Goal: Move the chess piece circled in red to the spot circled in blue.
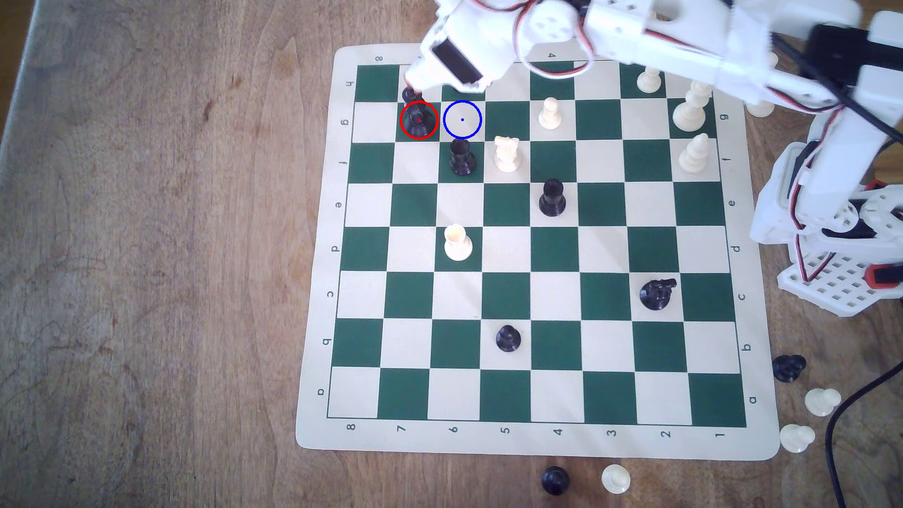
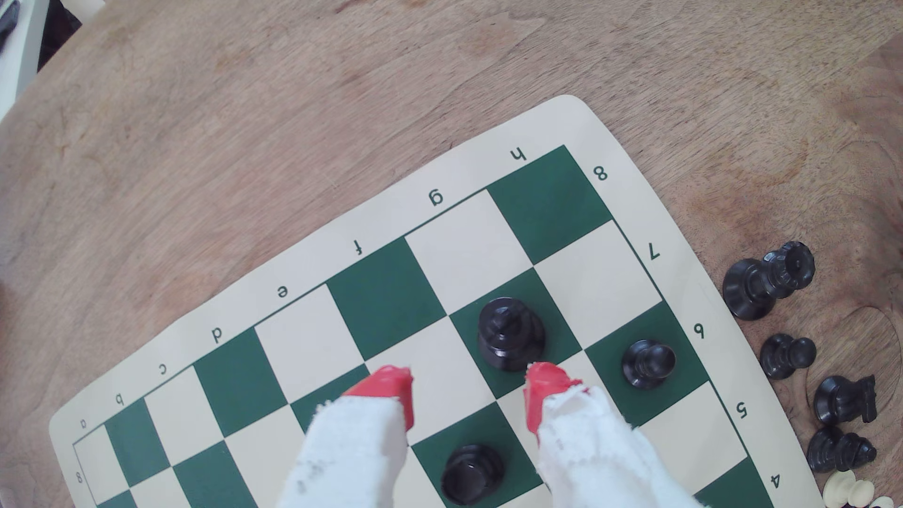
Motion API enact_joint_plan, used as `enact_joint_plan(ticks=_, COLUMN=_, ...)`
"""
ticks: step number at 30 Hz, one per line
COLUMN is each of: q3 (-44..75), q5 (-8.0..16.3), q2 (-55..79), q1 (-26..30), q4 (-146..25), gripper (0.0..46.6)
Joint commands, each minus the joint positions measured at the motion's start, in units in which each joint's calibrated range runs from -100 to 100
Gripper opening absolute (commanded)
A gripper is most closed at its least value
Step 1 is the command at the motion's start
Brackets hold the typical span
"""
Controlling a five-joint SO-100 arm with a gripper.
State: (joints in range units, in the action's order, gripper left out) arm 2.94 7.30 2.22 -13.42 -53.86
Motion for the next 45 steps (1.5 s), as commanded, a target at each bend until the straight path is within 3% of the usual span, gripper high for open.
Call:
enact_joint_plan(ticks=1, q3=8.8, q5=-0.7, q2=2.6, q1=-1.2, q4=-0.2, gripper=14.1)
enact_joint_plan(ticks=7, q3=14.7, q5=-0.6, q2=8.3, q1=-1.9, q4=-0.2, gripper=19.3)
enact_joint_plan(ticks=17, q3=19.4, q5=-1.1, q2=14.7, q1=-2.0, q4=-0.2, gripper=20.4)
enact_joint_plan(ticks=45, q3=22.2, q5=-1.3, q2=21.6, q1=-1.1, q4=1.3, gripper=18.7)
